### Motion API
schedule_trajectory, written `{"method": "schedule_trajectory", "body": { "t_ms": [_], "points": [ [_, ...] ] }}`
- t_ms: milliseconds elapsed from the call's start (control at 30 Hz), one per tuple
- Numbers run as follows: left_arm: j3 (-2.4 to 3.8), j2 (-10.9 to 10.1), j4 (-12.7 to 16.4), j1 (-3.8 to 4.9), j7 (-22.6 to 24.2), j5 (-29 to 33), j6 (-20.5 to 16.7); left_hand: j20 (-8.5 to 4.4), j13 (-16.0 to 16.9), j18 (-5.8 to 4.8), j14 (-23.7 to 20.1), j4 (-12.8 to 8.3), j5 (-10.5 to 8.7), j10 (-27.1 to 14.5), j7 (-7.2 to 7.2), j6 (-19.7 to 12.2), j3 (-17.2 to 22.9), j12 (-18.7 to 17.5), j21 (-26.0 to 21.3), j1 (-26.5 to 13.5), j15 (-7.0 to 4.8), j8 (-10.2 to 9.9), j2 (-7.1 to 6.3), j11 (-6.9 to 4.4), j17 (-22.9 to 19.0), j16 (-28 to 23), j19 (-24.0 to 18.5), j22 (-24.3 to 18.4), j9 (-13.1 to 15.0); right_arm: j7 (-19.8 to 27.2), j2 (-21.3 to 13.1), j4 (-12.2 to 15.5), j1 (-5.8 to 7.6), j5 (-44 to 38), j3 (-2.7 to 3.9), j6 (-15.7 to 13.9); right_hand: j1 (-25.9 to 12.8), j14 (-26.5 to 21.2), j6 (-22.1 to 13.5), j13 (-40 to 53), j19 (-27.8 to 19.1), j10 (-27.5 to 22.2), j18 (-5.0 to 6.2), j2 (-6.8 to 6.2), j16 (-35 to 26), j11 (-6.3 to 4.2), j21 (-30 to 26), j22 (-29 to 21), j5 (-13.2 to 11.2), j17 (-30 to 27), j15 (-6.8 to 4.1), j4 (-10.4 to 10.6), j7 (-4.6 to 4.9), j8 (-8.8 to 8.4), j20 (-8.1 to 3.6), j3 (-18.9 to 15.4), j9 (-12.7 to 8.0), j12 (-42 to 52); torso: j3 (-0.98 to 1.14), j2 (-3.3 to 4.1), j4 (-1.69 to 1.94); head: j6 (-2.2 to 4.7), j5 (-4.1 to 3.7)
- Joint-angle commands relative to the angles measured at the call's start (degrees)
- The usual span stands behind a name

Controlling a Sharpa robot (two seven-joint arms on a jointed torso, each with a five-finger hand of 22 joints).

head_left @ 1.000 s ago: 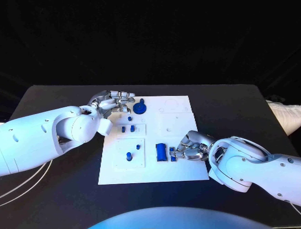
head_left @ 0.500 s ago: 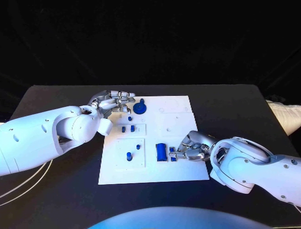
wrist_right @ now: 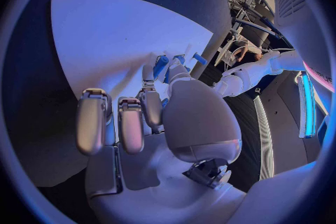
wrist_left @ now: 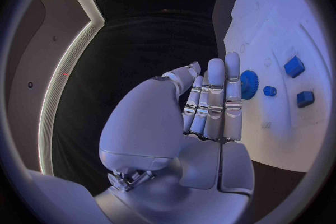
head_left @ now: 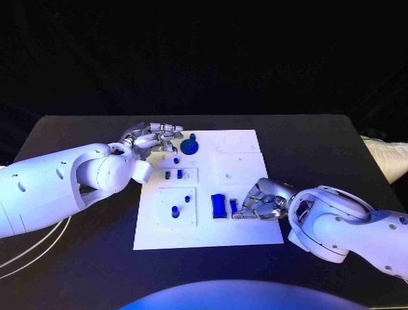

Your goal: Assemble the parts on the task board

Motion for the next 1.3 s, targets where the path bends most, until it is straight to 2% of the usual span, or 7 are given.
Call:
{"method": "schedule_trajectory", "body": {
  "t_ms": [33, 367, 700, 900, 1000, 1200, 1300],
  "points": [
    [0.04, 0.13, 0.05, 0.01, 0.45, -0.15, 0.93, 0.09, -0.09, 0.68, -0.40, -0.29, 0.23, -0.41, 1.74, -0.43, -0.03, 0.31, 0.18, 0.19, -0.15, 0.16, -0.03, 0.04, -0.08, 0.31, -0.11, 0.07, 0.04, 0.29, 0.35, -0.24, -0.18, -1.10, -0.01, 1.41, 0.93, 5.36, -0.41, 1.61, 0.05, 0.06, -0.45, 0.39, -0.01, -0.27, -0.20, -0.05, -0.23, 11.79, -0.37, -0.45, -0.13, 0.33, -0.38, 0.02, 0.12, -0.29, -0.01, 0.01, 0.07, 0.10, -0.05],
    [0.03, 0.15, 0.02, 0.01, 0.45, -0.15, 0.87, 0.09, -0.09, 0.68, -0.40, -0.29, 0.23, -0.41, 1.74, -0.43, -0.03, 0.31, 0.18, 0.19, -0.15, 0.16, -0.03, 0.04, -0.08, 0.31, -0.11, 0.07, 0.04, -1.48, 1.23, -2.16, -0.48, -2.60, -0.01, 0.63, 0.89, 5.37, -0.30, 1.68, 0.14, 0.14, -0.48, 2.15, 0.01, -0.33, -0.12, 0.12, -0.04, 11.82, -0.40, -0.25, -0.20, 0.63, -0.40, -0.40, 0.40, -0.20, 0.01, 0.03, 0.06, 0.01, 0.01],
    [0.03, 0.30, -0.14, -0.04, 0.57, -0.15, 0.74, 0.10, -0.14, 0.68, -0.43, -0.28, 0.23, -0.47, 1.75, -0.52, -0.02, 0.39, 0.21, 0.12, -0.13, 0.29, -0.01, 0.05, -0.13, 0.34, -0.14, 0.09, 0.03, -1.54, 1.89, -3.38, -0.61, -2.35, -0.01, 1.15, 0.65, 5.36, -0.35, 1.62, 0.10, 0.11, -0.45, 2.63, -0.04, -0.35, -0.19, 0.00, 0.53, 11.77, -0.43, -0.04, -0.23, 0.72, -0.41, -0.81, 0.51, -0.29, 0.04, -0.02, 0.05, 0.12, 0.00],
    [0.02, 0.35, -0.26, -0.19, 0.54, -0.15, 0.71, 0.10, -0.14, 0.68, -0.43, -0.28, 0.23, -0.47, 1.75, -0.52, -0.02, 0.39, 0.21, 0.12, -0.13, 0.29, -0.01, 0.05, -0.13, 0.34, -0.14, 0.09, 0.03, 0.14, 1.44, -2.47, -0.66, -0.24, -0.01, -0.60, -0.29, 5.26, -0.87, 1.39, -0.15, -0.11, -0.35, 2.16, -0.36, -0.16, -0.57, -0.62, 0.33, 11.35, -0.31, 0.46, 0.01, 0.58, -0.34, -2.11, 0.54, -0.66, 0.08, -0.14, -0.03, 0.48, 0.11],
    [0.01, 0.40, -0.36, -0.23, 0.49, -0.15, 0.73, 0.10, -0.14, 0.68, -0.43, -0.28, 0.23, -0.47, 1.75, -0.52, -0.02, 0.39, 0.21, 0.12, -0.13, 0.29, -0.01, 0.05, -0.13, 0.34, -0.14, 0.09, 0.03, 1.34, 0.17, -1.36, -0.63, 4.91, 0.02, -2.00, -1.28, 4.95, -1.67, 0.33, -0.82, -0.86, -0.03, 1.91, -1.38, 0.06, -1.56, -2.28, -0.64, 10.03, -0.13, 1.22, 0.26, 0.21, -0.19, -3.40, 0.47, -2.21, -0.08, -0.09, 0.20, 1.46, -0.07],
    [0.01, 0.66, -0.88, -0.25, 1.90, 0.29, 2.53, 0.16, -0.24, 0.65, -0.61, -0.28, 0.19, -0.69, 1.67, -0.87, -0.26, 0.49, 0.18, -0.23, -0.06, 0.41, -0.45, 0.06, -0.24, 0.33, -0.31, 0.09, -0.02, 12.83, -2.00, -1.95, 1.94, 24.12, 0.21, -6.79, 0.38, 4.89, -6.09, -4.29, -0.86, -4.52, -0.04, 2.73, -1.63, 1.36, -1.75, -2.37, -0.05, 9.79, 0.85, 0.72, 1.84, -2.30, 0.35, -4.32, -0.40, -8.97, -0.27, -1.10, -0.16, 2.14, -0.12],
    [0.01, 0.90, -1.11, -0.25, 3.15, 0.91, 3.79, 0.35, -0.41, 0.58, -1.20, 0.09, 0.16, -1.21, 1.60, -1.37, -0.81, 0.55, -0.13, -1.09, 0.13, 0.60, -0.83, 0.11, -0.40, 0.22, -0.84, -0.05, -0.06, 21.88, -1.93, -4.52, 3.63, 37.10, 0.23, -7.55, 2.44, 3.83, -8.12, -11.96, -3.58, -10.77, 1.16, 4.32, -4.65, 2.24, -5.68, -8.77, -1.67, 6.25, 1.61, -0.41, 2.86, -3.32, 1.11, -4.33, -0.68, -19.88, -0.55, -1.76, -0.29, 2.70, -0.35]
  ]
}}
